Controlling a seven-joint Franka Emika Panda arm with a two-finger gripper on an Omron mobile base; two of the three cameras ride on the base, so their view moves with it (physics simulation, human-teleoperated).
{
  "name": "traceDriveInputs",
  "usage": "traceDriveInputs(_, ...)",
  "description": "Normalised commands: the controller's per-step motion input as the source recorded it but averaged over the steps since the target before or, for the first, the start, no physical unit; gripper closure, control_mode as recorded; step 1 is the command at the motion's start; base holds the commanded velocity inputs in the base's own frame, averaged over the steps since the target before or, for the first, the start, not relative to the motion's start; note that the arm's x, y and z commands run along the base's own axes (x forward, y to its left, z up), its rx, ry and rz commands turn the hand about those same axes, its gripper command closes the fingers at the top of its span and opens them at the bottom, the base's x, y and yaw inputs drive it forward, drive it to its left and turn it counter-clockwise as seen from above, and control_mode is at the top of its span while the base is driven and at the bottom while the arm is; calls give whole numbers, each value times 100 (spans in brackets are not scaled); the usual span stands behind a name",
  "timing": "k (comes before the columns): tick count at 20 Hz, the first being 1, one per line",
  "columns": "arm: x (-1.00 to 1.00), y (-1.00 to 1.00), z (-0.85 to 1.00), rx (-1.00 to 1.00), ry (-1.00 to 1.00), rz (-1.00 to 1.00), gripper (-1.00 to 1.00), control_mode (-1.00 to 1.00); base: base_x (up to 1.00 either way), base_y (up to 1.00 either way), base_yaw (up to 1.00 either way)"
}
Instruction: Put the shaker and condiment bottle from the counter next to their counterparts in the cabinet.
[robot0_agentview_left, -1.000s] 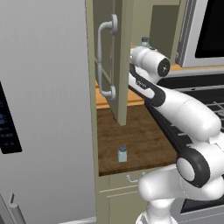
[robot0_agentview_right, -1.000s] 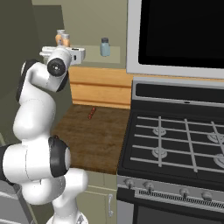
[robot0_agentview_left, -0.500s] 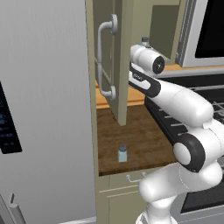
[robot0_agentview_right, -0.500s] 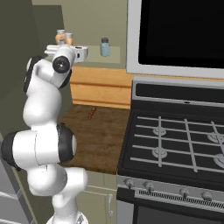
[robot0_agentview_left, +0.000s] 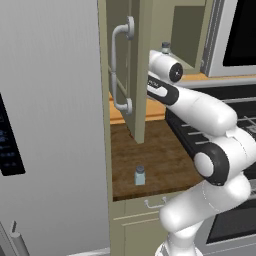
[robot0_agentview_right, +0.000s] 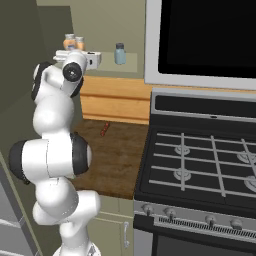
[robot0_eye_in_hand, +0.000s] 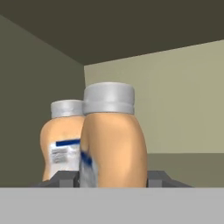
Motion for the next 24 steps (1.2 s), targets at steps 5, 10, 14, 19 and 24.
traceDriveInputs(5, 20, 10, -1, 0, 0, 0, 100, -100, 0, 0, 0)
traceDriveInputs(10, 25, 1, -4, 0, -1, 0, 100, -100, 0, 0, 0)
traceDriveInputs(14, 24, 3, -11, 0, -2, 0, 100, -100, 0, 0, 0)
traceDriveInputs(19, 20, 11, -18, 0, -2, 0, -100, -100, 0, 0, 0)
traceDriveInputs(24, 1, 0, -11, 0, -1, 0, -100, -100, 0, 0, 0)
